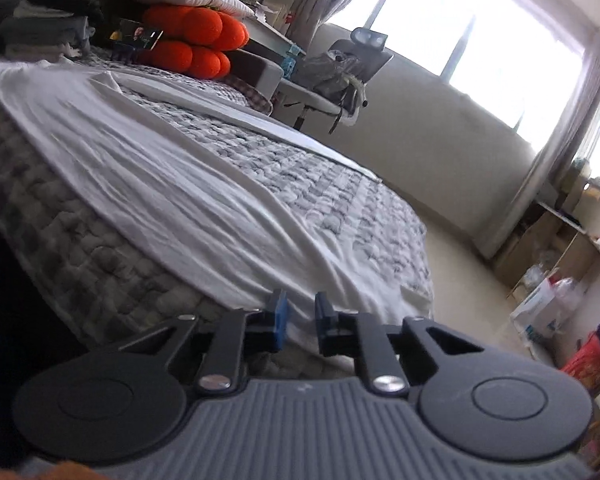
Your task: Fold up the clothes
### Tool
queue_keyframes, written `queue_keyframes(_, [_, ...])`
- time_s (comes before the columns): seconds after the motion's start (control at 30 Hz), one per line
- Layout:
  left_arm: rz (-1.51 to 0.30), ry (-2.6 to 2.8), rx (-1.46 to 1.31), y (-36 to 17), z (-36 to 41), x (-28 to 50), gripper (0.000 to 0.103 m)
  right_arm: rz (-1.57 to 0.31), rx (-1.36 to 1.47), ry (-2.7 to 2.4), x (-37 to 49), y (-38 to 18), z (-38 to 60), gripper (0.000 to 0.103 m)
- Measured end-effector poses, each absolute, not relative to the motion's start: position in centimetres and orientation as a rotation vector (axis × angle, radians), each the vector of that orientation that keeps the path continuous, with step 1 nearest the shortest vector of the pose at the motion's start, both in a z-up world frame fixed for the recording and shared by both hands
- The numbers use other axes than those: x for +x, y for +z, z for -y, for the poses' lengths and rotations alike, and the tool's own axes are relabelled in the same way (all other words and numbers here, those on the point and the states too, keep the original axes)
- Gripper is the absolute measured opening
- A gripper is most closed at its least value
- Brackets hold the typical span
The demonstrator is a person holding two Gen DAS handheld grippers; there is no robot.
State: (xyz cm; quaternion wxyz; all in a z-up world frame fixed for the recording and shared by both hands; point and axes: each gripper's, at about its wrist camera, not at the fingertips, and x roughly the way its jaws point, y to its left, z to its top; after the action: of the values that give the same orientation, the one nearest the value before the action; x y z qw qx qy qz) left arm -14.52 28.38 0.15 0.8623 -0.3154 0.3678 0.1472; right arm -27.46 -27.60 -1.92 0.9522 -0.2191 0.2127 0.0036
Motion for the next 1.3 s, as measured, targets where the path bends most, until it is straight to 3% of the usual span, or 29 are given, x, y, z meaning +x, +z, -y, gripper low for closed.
queue_keyframes(0.2, [-0.771, 0.310, -0.630, 0.6, -28.2, -14.7, 0.003, -0.439, -0.431, -0.022, -26.7, -1.7, 27.7, 0.014])
queue_keyframes(0.3, [-0.762, 0.314, -0.643, 0.8, -28.5, -15.2, 0.002, -0.454, -0.434, -0.020, -26.7, -1.6, 27.6, 0.023])
queue_keyframes(0.43, [-0.750, 0.312, -0.625, 1.0, -28.3, -15.4, 0.002, -0.482, -0.423, 0.013, -27.4, -1.3, 27.7, 0.025])
queue_keyframes(0.57, [-0.748, 0.312, -0.629, 1.0, -28.6, -15.4, 0.003, -0.526, -0.491, 0.052, -28.9, -1.1, 27.8, 0.044])
queue_keyframes(0.97, [-0.696, 0.294, -0.587, 2.1, -28.2, -15.8, 0.002, -0.511, -0.667, -0.016, -27.8, -1.9, 27.0, 0.050])
queue_keyframes(1.03, [-0.674, 0.287, -0.569, 2.5, -28.1, -16.0, 0.002, -0.500, -0.667, -0.005, -27.9, -2.0, 27.3, 0.043])
queue_keyframes(1.1, [-0.668, 0.282, -0.576, 2.7, -28.2, -16.2, 0.002, -0.491, -0.648, 0.014, -28.3, -2.1, 27.6, 0.018])
queue_keyframes(1.2, [-0.670, 0.279, -0.583, 2.7, -28.3, -16.0, 0.002, -0.471, -0.661, 0.003, -28.7, -2.5, 27.9, 0.015])
queue_keyframes(1.3, [-0.665, 0.275, -0.554, 2.9, -27.8, -15.8, 0.002, -0.458, -0.607, 0.015, -28.6, -2.4, 28.5, 0.001])
